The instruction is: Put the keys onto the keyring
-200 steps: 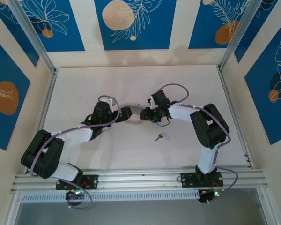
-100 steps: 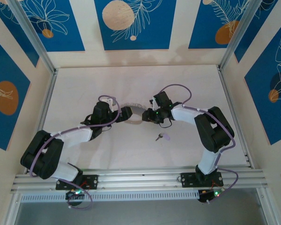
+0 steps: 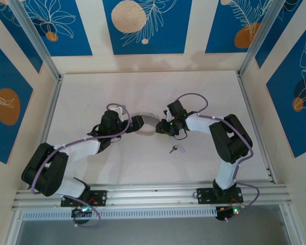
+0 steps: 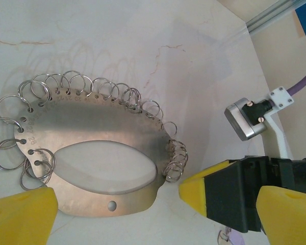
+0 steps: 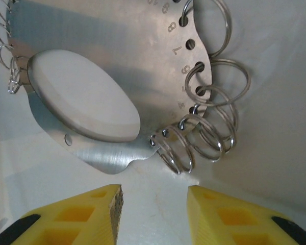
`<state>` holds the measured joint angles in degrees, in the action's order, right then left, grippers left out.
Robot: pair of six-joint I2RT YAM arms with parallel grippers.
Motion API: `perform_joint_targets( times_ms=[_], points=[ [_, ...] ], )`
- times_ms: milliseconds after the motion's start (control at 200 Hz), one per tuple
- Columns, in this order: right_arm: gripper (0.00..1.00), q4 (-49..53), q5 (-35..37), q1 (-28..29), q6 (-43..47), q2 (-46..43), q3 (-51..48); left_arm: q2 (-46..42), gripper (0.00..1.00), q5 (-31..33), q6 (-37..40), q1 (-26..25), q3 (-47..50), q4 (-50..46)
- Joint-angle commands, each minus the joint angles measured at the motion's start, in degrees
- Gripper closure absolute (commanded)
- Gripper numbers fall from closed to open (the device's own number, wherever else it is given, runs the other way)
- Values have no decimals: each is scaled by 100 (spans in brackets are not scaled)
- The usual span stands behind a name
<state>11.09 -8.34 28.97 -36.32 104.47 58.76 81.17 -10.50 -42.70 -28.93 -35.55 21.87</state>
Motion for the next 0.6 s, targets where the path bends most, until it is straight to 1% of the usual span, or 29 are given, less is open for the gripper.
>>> perform_joint_targets(
  times_ms=[0,230,350,500,595],
  points=[
    [61,86,-1,-49,80,121,224,-42,0,-128,47,45,-84,90],
    [61,86,-119,-43,76,223,447,-9,0,-145,22,48,-77,142],
    [67,52,-263,-23,56,250,487,-39,0,-128,25,45,-61,134],
    [70,59,-309,82,45,203,479,-74,0,-118,25,45,-40,142],
    [70,81,-256,122,37,94,422,-92,0,-128,16,45,-27,149]
  ],
)
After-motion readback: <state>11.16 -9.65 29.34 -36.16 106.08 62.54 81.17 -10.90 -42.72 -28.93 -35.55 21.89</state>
